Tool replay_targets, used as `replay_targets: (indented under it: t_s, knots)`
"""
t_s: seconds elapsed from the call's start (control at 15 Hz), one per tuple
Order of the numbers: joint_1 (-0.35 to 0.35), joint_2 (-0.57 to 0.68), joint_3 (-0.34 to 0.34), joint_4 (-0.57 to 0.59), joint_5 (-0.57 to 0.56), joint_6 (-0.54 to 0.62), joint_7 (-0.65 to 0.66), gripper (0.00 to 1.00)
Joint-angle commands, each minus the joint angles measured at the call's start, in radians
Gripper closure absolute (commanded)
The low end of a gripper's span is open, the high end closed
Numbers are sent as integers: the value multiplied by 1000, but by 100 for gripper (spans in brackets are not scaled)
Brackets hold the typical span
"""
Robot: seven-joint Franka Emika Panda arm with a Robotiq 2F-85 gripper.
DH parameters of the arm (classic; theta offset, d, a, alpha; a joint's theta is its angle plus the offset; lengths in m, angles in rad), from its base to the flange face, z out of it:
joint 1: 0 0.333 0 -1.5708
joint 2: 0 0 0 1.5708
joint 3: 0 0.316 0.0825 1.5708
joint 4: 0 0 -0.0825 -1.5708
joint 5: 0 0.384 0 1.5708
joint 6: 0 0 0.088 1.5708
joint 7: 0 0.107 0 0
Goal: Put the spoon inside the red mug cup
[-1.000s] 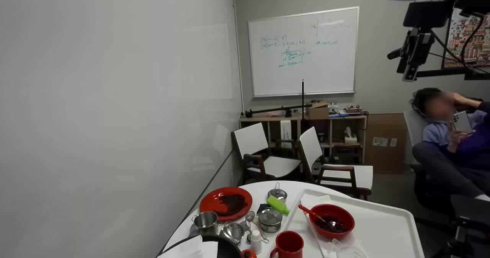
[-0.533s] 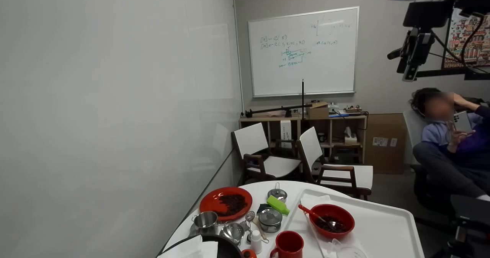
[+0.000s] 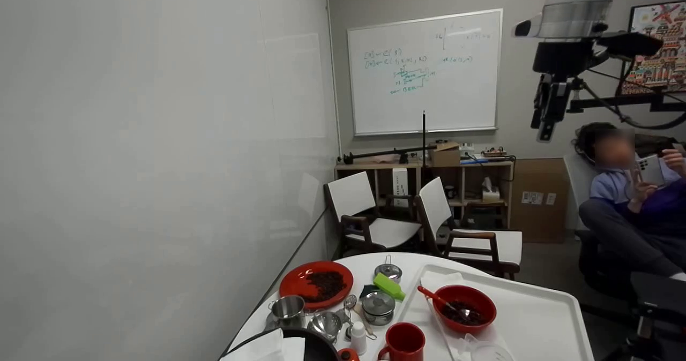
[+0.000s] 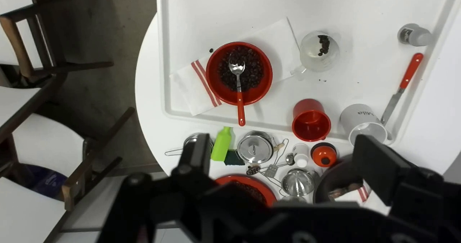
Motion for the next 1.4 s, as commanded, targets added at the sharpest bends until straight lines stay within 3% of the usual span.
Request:
replay_targets:
  t_s: [0.0, 0.13, 0.33, 0.47, 0.53, 0.67, 1.0, 1.27, 1.33]
  knots:
    - [-25, 254, 28, 66, -95, 198, 37, 0]
    - [-47, 377, 46, 99, -170, 295, 82, 0]
    - [-53, 543, 61, 174, -266, 351, 148, 0]
    - [-27, 638, 49, 230, -234, 343, 121, 0]
    - [-27, 538, 39, 149, -228, 345, 116, 0]
    - [-23, 583, 37, 169, -227, 346, 115, 0]
    - [-25, 547, 34, 158, -200, 342, 119, 0]
    - [4, 713, 58, 243, -119, 432, 256, 0]
    - [16, 782, 62, 280, -148, 483, 317, 0]
